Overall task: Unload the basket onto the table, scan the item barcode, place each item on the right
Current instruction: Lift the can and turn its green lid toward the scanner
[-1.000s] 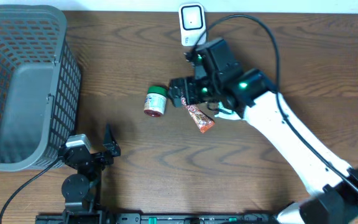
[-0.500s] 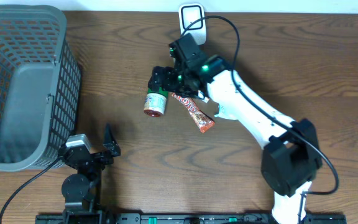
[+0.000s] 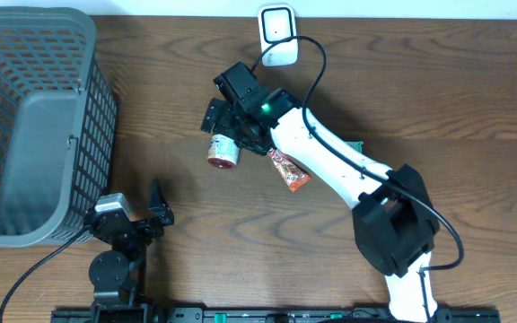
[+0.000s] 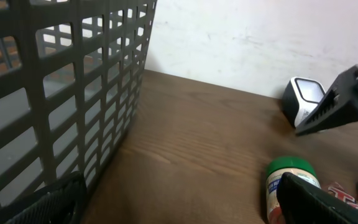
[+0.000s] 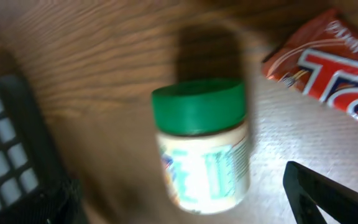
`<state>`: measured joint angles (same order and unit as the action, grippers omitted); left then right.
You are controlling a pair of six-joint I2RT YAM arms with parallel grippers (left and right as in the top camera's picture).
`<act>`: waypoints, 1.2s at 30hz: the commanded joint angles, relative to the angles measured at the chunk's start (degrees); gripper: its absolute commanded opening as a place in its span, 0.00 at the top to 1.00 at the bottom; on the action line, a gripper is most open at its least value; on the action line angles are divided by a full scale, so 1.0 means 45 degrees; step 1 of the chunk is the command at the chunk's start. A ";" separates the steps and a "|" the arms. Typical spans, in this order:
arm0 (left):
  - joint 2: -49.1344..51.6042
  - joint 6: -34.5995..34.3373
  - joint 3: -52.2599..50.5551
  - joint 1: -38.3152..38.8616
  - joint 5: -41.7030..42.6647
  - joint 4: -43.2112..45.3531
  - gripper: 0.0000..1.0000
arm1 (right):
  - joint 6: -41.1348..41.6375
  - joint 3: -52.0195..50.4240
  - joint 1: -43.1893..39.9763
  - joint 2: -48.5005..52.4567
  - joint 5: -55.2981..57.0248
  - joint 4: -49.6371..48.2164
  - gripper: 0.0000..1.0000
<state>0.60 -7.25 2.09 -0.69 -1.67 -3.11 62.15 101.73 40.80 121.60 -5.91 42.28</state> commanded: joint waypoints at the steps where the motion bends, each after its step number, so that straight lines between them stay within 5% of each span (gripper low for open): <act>1: -0.0083 0.0165 -0.0413 0.0029 -0.0068 -0.0194 0.02 | 0.0559 0.0301 0.0024 0.0233 0.1224 -0.0078 0.01; 26: -0.0083 0.0165 -0.0413 0.0029 -0.0068 -0.0194 0.02 | -0.1409 0.0301 0.0044 0.2569 0.0529 -0.2157 0.02; 36: -0.0083 0.0165 -0.0413 0.0029 -0.0063 -0.0194 0.02 | -0.3580 0.0306 0.0121 0.2200 0.0403 -0.2127 0.34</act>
<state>0.60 -7.25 2.09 -0.69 -1.67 -3.11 51.48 102.37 40.86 132.11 -3.88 32.69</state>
